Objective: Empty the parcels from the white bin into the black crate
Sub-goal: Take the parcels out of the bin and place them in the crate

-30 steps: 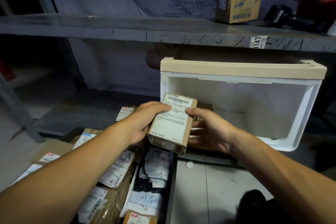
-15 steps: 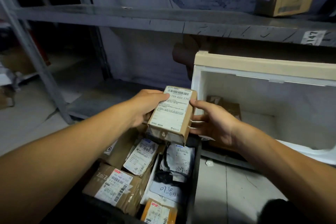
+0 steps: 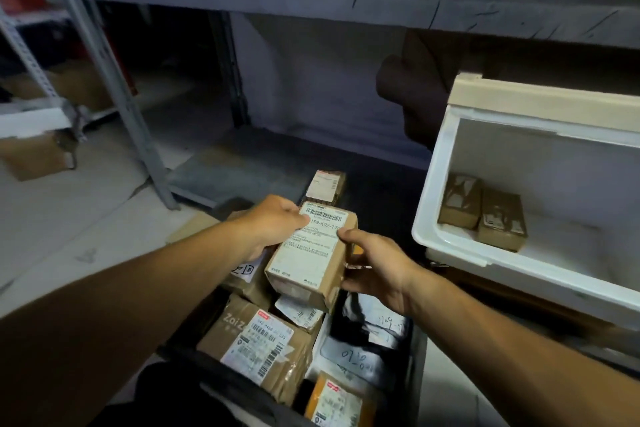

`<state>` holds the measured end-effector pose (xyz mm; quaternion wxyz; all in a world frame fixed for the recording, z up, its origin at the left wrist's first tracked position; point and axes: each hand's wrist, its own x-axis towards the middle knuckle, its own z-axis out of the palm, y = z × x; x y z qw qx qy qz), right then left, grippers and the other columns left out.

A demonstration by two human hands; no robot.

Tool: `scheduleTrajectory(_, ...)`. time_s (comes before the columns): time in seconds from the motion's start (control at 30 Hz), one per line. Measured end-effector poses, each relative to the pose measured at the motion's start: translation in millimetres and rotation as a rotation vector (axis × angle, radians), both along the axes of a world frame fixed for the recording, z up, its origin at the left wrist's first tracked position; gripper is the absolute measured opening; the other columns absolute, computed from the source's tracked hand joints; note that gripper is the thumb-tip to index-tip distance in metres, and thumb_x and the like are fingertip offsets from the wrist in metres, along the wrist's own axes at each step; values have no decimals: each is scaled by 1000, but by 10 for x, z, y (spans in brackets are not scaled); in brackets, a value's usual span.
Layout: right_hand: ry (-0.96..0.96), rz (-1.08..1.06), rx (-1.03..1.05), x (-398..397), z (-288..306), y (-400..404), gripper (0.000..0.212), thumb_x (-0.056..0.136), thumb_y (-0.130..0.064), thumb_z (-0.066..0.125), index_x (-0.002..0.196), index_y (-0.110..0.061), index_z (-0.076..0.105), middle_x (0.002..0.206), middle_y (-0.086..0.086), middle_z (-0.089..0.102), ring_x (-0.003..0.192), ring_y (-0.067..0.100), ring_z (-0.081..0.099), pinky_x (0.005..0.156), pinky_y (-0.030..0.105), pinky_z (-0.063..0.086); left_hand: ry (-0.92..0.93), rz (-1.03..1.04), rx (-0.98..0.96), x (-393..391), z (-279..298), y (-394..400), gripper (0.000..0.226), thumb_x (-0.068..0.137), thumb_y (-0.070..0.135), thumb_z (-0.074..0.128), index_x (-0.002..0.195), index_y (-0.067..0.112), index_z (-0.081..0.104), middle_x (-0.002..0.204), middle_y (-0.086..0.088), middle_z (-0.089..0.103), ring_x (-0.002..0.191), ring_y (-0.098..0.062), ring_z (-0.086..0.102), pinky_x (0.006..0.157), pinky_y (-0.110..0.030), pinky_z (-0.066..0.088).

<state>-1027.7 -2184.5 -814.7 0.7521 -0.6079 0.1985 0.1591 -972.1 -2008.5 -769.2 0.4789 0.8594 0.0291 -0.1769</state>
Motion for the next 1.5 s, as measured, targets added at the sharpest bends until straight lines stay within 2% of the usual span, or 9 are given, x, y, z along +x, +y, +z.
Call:
scheduleTrajectory(0.17, 59, 2, -17, 139, -287, 101, 34, 93, -29, 68, 124, -15, 65, 94, 5, 70, 88, 22, 67, 89, 54, 59, 15, -5, 30, 110, -243, 87, 7, 98, 13, 64, 99, 13, 71, 94, -2, 74, 82, -14, 72, 79, -31, 60)
scheduleTrajectory(0.37, 101, 9, -15, 276, -488, 215, 36, 93, -29, 68, 127, -17, 62, 94, 2, 77, 79, 16, 75, 59, 33, 58, -49, -43, 136, 201, -387, 217, 6, 94, 15, 68, 91, 20, 69, 99, -3, 74, 92, -20, 71, 91, -42, 58)
scheduleTrajectory(0.57, 102, 1, -76, 343, -605, 266, 41, 90, -31, 74, 124, -14, 60, 106, 9, 76, 91, 23, 76, 63, 34, 60, -90, -41, 194, 256, -484, 264, 23, 90, 19, 74, 112, 17, 68, 108, -3, 74, 90, -18, 72, 76, -34, 62)
scheduleTrajectory(0.83, 75, 16, -237, 402, -594, 306, 37, 88, -32, 78, 114, -12, 62, 103, 6, 77, 88, 21, 76, 62, 33, 61, -156, -50, 287, 294, -504, 293, 19, 89, 22, 76, 102, 24, 63, 100, 4, 70, 81, -9, 69, 59, -21, 56)
scheduleTrajectory(1.13, -105, 89, -654, 210, -285, 117, 66, 90, -57, 65, 144, -23, 48, 135, 1, 62, 121, 23, 60, 107, 43, 47, -269, -67, 477, 215, -377, 223, 18, 90, 28, 72, 104, 23, 62, 105, 2, 70, 89, -16, 67, 72, -33, 60)
scheduleTrajectory(1.27, -289, 166, -986, 76, -25, -127, 67, 93, -51, 62, 148, -20, 42, 139, 6, 55, 124, 25, 55, 106, 40, 46, -506, -261, 830, 100, -204, 133, 54, 92, 44, 63, 139, 22, 49, 141, -5, 54, 128, -27, 50, 103, -44, 48)
scheduleTrajectory(1.33, -365, 183, -1139, -26, 75, -244, 73, 93, -52, 61, 154, -23, 34, 147, 7, 45, 134, 25, 45, 111, 39, 41, -502, -352, 920, 36, -137, 69, 81, 91, 56, 60, 156, 26, 23, 164, -8, 24, 151, -32, 21, 119, -50, 27)
scheduleTrajectory(1.4, -424, 211, -1253, -146, 163, -357, 80, 92, -56, 59, 159, -29, 24, 160, 6, 31, 146, 25, 28, 118, 40, 32, -487, -396, 931, -31, -73, -26, 95, 89, 64, 57, 160, 30, 4, 169, -7, -2, 155, -31, -3, 123, -53, 11)
scheduleTrajectory(1.5, -467, 230, -1387, -325, 264, -506, 86, 92, -61, 56, 161, -35, 12, 168, 6, 12, 154, 26, 8, 124, 41, 19, -515, -416, 901, -156, 21, -195, 99, 88, 66, 56, 160, 31, -2, 169, -6, -10, 155, -30, -11, 123, -54, 6)
